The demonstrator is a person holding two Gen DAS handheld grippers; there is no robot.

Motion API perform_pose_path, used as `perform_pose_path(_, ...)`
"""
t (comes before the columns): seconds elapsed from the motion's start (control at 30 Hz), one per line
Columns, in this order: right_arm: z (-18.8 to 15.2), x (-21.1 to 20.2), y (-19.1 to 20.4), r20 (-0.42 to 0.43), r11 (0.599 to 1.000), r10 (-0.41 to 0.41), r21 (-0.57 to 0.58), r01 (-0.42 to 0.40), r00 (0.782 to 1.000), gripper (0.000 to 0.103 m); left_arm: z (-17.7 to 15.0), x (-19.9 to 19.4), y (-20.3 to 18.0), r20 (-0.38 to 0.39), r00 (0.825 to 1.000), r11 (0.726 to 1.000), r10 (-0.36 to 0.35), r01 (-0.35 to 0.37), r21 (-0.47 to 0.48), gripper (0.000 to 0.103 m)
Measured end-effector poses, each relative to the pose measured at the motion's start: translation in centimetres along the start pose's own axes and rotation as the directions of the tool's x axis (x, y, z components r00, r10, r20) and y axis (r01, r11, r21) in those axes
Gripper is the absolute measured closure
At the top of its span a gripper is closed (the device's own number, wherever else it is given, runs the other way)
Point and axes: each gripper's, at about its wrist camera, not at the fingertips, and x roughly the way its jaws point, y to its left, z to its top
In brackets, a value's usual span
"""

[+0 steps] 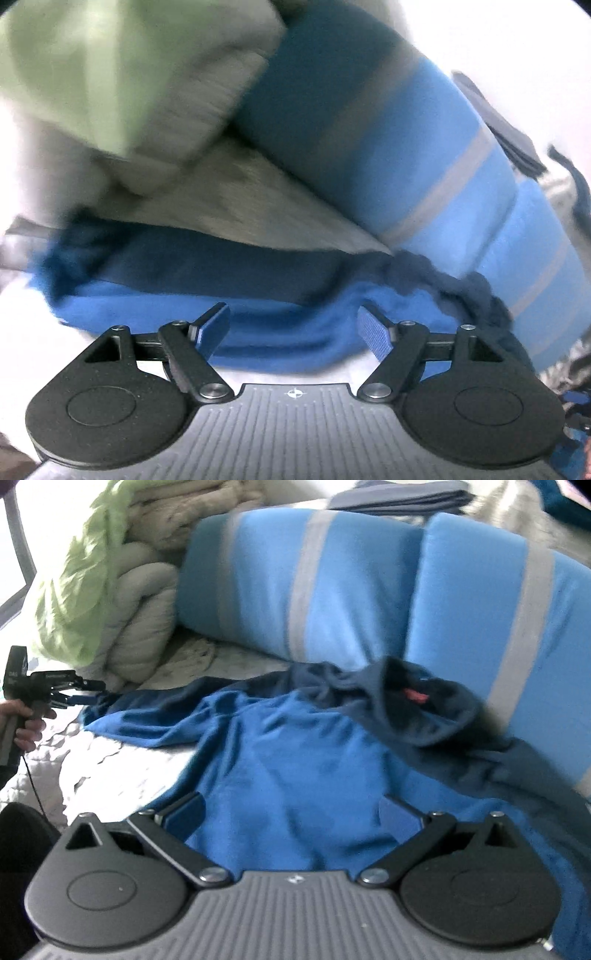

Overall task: Fold clothes
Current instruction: 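Grasp the blue fleece edge near the green comforter with the left gripper, then lift the held blue fleece upward with the left gripper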

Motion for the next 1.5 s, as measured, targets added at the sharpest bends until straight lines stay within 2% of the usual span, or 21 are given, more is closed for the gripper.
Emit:
perform_pose_path(0.1, 0.0, 0.7, 1.9, -0.005, 1.000, 0.010, -0.024, -0.010, 1.000, 0.000, -0.4, -1.3, 4.7, 0.032, 0.998, 0.995, 0.057, -0.054, -0.081, 0.028)
perform_pose_path(0.23, -0.1, 1.9, 4.0, -0.022, 0.999, 0.023, -0.043, -0.024, 0.999, 0.000, -1.4, -1.2, 10.5, 0.042, 0.993, 0.969, 0.110, -0.098, -0.225, 0.028)
perform_pose_path(0.47, -0.4, 4.0, 5.9, -0.060, 0.999, 0.029, -0.043, -0.032, 0.998, 0.000, -2.5, 1.8, 17.3, 0.099, 0.992, 0.898, 0.083, -0.031, -0.439, 0.030)
perform_pose_path(0.53, -0.6, 4.5, 6.2, -0.069, 0.999, 0.029, -0.041, -0.032, 0.997, 0.000, -2.6, 2.9, 18.4, 0.117, 0.990, 0.884, 0.081, -0.017, -0.467, 0.036)
perform_pose_path(0.57, -0.7, 4.6, 6.2, -0.073, 0.999, 0.029, -0.040, -0.032, 0.997, 0.000, -2.5, 3.4, 18.5, 0.124, 0.989, 0.887, 0.084, -0.018, -0.462, 0.047)
perform_pose_path(0.6, -0.7, 4.8, 6.2, -0.078, 0.999, 0.028, -0.038, -0.031, 0.997, 0.000, -2.2, 3.5, 18.1, 0.128, 0.987, 0.900, 0.094, -0.030, -0.435, 0.053)
perform_pose_path(0.67, -0.9, 5.3, 6.2, -0.085, 0.999, 0.024, -0.035, -0.027, 0.996, 0.000, -1.7, 3.8, 17.3, 0.137, 0.984, 0.923, 0.113, -0.054, -0.380, 0.076)
perform_pose_path(0.77, -1.2, 5.9, 6.2, -0.092, 0.999, 0.023, -0.028, -0.026, 0.996, 0.000, -0.9, 4.1, 16.1, 0.152, 0.978, 0.951, 0.141, -0.091, -0.296, 0.086)
perform_pose_path(0.83, -1.4, 6.3, 6.1, -0.094, 0.999, 0.026, -0.022, -0.028, 0.995, 0.000, -0.4, 4.1, 14.9, 0.168, 0.973, 0.967, 0.159, -0.119, -0.224, 0.089)
perform_pose_path(0.93, -1.7, 7.3, 6.0, -0.097, 0.999, 0.034, -0.015, -0.036, 0.995, 0.000, 0.2, 1.8, 10.4, 0.233, 0.958, 0.986, 0.164, -0.169, -0.002, 0.090)
perform_pose_path(1.0, -1.8, 8.2, 6.1, -0.094, 0.999, 0.039, -0.009, -0.040, 0.995, 0.000, 0.7, 0.1, 7.0, 0.297, 0.941, 0.964, 0.162, -0.216, 0.156, 0.091)
perform_pose_path(1.1, -1.9, 10.0, 6.5, -0.087, 1.000, 0.028, -0.010, -0.029, 0.996, 0.000, 1.5, -2.3, 2.0, 0.386, 0.913, 0.894, 0.132, -0.278, 0.352, 0.091)
perform_pose_path(1.23, -1.7, 13.3, 7.7, -0.076, 0.999, 0.008, -0.042, -0.011, 0.997, 0.000, 3.4, -4.6, -4.1, 0.472, 0.879, 0.799, 0.058, -0.325, 0.506, 0.091)
perform_pose_path(1.3, -1.4, 14.6, 8.2, -0.029, 0.998, -0.010, -0.061, 0.008, 1.000, 0.002, 4.9, -5.1, -6.3, 0.521, 0.853, 0.767, 0.039, -0.360, 0.532, 0.091)
perform_pose_path(1.33, -1.2, 15.2, 8.3, 0.005, 0.998, -0.019, -0.066, 0.019, 1.000, 0.004, 6.0, -5.2, -7.0, 0.544, 0.838, 0.768, 0.038, -0.373, 0.521, 0.091)
perform_pose_path(1.43, -0.4, 17.2, 8.4, 0.095, 0.998, -0.043, -0.048, 0.048, 0.995, 0.019, 9.8, -5.3, -8.8, 0.601, 0.798, 0.798, 0.047, -0.392, 0.458, 0.092)
perform_pose_path(1.5, 0.3, 18.6, 8.4, 0.138, 0.999, -0.044, 0.001, 0.044, 0.989, 0.020, 12.1, -5.4, -9.2, 0.630, 0.774, 0.819, 0.062, -0.400, 0.411, 0.092)
